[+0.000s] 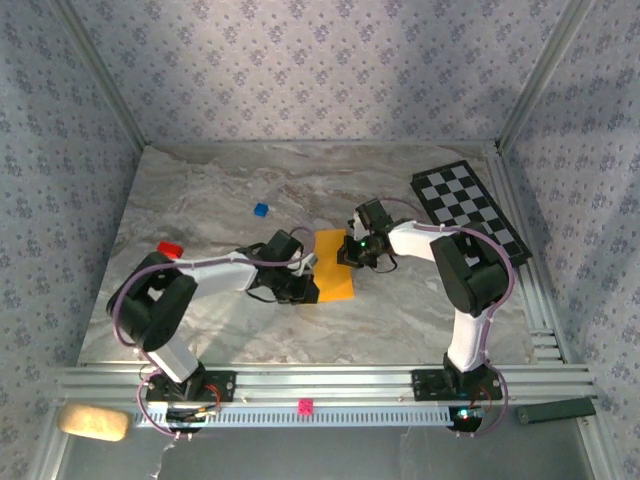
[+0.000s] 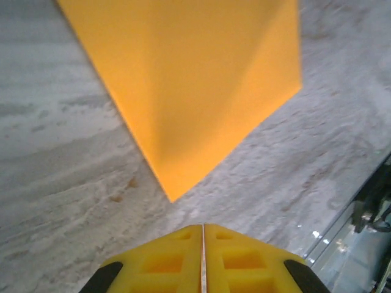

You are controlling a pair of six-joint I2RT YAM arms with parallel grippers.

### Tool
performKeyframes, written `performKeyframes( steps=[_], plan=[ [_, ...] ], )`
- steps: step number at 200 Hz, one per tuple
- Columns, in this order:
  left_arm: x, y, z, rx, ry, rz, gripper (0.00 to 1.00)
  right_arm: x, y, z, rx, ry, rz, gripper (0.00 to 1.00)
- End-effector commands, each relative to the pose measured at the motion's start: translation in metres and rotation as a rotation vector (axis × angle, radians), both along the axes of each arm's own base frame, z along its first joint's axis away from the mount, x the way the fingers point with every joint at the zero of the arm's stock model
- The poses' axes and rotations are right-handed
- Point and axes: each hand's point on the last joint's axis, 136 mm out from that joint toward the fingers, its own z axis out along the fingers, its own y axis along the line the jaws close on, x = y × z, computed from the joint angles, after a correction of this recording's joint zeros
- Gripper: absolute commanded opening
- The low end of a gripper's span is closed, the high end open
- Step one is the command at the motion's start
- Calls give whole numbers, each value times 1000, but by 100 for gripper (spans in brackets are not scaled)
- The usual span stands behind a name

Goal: Fold a paper plane with a square sheet of paper (pick it up from the middle)
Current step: First fold the square sheet of paper in half at the center of the table.

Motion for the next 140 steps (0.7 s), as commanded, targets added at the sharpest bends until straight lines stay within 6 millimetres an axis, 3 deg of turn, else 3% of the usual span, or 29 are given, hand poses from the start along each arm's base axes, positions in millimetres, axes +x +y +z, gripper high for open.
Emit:
performKeyframes(
  steps=[1, 45, 77, 106, 140],
  plan=[
    [32, -4, 25, -100, -20, 77, 9, -52, -46, -57, -230, 200, 1, 0],
    [96, -22, 45, -231, -12, 162, 9, -51, -47, -55, -228, 207, 20, 0],
    [123, -21, 29, -157, 5, 169, 9, -51, -48, -57, -230, 216, 16, 0],
    [132, -17, 8, -125, 34, 189, 9, -51, -47, -57, -221, 215, 16, 0],
    [128, -11, -18, -92, 52, 194, 9, -53, -48, -62, -233, 224, 21, 0]
  ],
)
